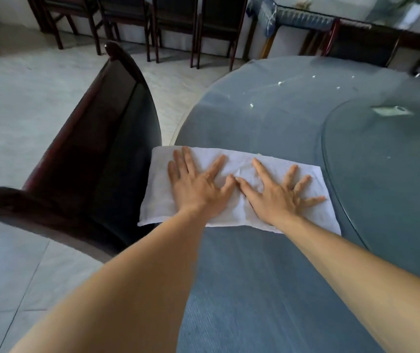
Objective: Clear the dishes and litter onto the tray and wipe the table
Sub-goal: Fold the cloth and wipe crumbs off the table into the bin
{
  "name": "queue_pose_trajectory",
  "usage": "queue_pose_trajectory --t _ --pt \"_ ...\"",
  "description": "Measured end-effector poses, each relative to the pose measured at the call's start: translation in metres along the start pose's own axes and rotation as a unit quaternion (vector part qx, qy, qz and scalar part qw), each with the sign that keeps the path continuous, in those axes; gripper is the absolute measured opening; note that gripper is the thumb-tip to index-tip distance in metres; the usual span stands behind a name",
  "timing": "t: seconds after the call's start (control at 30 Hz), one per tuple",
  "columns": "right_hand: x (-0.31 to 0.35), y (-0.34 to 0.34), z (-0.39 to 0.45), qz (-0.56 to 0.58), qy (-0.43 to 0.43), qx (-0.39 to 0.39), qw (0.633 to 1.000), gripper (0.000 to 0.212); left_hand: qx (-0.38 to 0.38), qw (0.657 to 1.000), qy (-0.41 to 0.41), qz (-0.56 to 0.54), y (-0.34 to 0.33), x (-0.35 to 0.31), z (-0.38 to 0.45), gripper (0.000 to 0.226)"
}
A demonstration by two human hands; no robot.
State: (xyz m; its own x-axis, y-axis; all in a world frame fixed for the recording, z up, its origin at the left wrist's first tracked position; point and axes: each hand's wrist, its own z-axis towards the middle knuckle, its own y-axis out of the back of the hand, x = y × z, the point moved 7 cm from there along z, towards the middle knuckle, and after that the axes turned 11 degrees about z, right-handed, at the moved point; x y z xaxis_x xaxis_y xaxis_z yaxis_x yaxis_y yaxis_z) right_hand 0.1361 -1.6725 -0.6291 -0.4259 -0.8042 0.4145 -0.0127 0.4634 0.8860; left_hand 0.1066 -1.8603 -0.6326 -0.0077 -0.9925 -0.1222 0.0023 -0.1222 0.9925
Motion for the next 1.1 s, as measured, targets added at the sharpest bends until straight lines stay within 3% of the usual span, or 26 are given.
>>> queue_pose_trajectory --t 0.83,1.1 --pt "0.029 0.009 0.112 0.007 -0.166 -0.070 0.984 0.088 0.025 0.981 -0.190 0.016 -0.003 -0.040 0.189 0.071" --pt "0.031 0.008 0.106 0.013 -0.171 -0.073 0.983 0.085 0.023 0.975 -0.220 0.018 -0.005 -0.036 0.181 0.070"
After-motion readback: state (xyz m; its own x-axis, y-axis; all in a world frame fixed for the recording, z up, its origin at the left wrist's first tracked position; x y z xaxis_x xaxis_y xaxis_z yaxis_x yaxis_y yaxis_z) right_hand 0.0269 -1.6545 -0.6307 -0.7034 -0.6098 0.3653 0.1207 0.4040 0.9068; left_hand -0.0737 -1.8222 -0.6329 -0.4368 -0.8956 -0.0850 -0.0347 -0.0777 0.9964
